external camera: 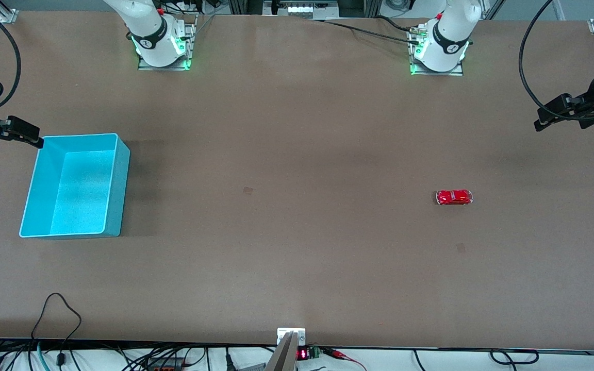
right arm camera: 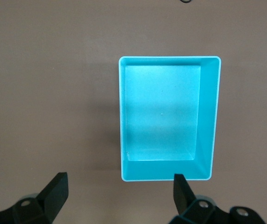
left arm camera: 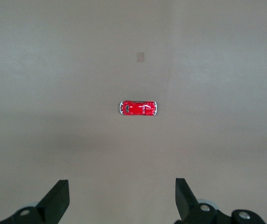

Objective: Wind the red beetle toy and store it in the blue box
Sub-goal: 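Move the left gripper toward the red toy car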

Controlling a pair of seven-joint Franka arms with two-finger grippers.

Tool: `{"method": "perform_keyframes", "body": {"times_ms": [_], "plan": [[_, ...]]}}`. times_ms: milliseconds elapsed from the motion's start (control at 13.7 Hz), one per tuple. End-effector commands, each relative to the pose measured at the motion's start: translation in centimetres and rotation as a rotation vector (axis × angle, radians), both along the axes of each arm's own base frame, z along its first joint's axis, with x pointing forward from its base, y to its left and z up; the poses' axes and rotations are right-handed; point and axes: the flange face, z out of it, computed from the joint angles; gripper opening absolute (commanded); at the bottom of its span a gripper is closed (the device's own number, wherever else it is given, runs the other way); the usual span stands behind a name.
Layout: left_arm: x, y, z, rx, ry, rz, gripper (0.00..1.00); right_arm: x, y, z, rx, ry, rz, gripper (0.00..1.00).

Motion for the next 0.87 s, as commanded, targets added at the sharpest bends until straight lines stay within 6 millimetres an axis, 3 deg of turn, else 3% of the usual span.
{"method": "perform_keyframes", "body": {"times_ms": [0,218,437,655,801], "plan": [[-0.9,-0.2,0.3,0.019,0.003,-0.016,1.00,-0.5,-0.1,0.2,0.006,0.003,-0.014,1.00],[-0.8,-1.1,0.2,0.015,0.010,-0.024,1.00,-0.3,-0.1,-0.1,0.006,0.006,-0.012,1.00],[0.4,-1.8,-3.5,0.005,0.111,-0.031,1.00,-0.2,-0.1,-0.4,0.007,0.014,-0.009,1.00],[1.0,-1.6,-6.0,-0.056,0.183,-0.033,1.00,1.1,-0.5,-4.3,-0.003,0.082,-0.003,1.00],[1.2,-1.9,-8.8,-0.077,0.290,-0.116,1.00,0.9,-0.6,-4.8,-0.003,0.116,-0.003,1.00]]}}
